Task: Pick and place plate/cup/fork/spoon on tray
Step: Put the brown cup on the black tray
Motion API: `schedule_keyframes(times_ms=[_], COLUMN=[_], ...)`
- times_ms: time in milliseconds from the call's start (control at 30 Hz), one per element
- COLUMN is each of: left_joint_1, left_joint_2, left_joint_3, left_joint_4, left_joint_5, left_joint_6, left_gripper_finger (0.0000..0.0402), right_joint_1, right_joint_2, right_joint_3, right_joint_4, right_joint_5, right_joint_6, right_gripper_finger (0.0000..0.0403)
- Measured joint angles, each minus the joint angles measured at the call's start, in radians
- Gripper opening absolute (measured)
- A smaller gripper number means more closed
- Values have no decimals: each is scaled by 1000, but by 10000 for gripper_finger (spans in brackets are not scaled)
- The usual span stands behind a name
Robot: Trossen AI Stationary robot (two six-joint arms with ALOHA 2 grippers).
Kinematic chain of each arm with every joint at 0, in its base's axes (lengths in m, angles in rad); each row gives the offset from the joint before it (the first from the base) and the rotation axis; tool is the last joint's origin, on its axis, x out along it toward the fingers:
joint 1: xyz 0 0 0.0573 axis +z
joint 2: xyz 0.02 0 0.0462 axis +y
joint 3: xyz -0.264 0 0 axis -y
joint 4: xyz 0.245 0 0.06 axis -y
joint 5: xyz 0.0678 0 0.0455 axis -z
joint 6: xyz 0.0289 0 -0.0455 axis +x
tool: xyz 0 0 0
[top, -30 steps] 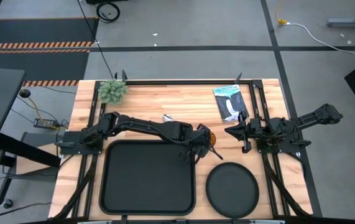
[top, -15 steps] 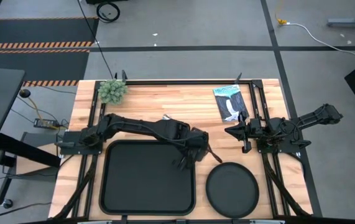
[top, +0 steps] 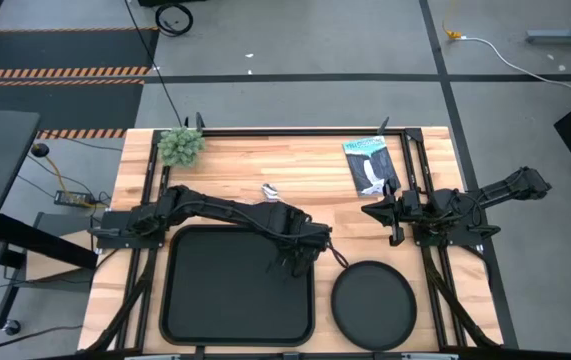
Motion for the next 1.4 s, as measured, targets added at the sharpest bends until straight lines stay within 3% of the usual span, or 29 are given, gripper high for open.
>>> schedule_keyframes(times_ms=[433, 900, 1067, 1400], left_joint_1=[-23, -70, -100, -93], left_joint_2=[-9, -34, -165, -507], left_joint_3=[56, 5, -153, -677], left_joint_4=[-146, -305, -236, 277], left_joint_5=[-57, -157, -212, -221], left_joint_6=[-79, -201, -262, -314], left_gripper_finger=[12, 13, 13, 13], right_joint_1=[0, 0, 0, 0], right_joint_2=[0, 0, 0, 0], right_joint_3=[0, 0, 0, 0], right_joint_4=[0, 0, 0, 1], right_joint_5=[0, 0, 0, 0], right_joint_6=[0, 0, 0, 0], right_gripper_finger=[23, 23, 23, 23])
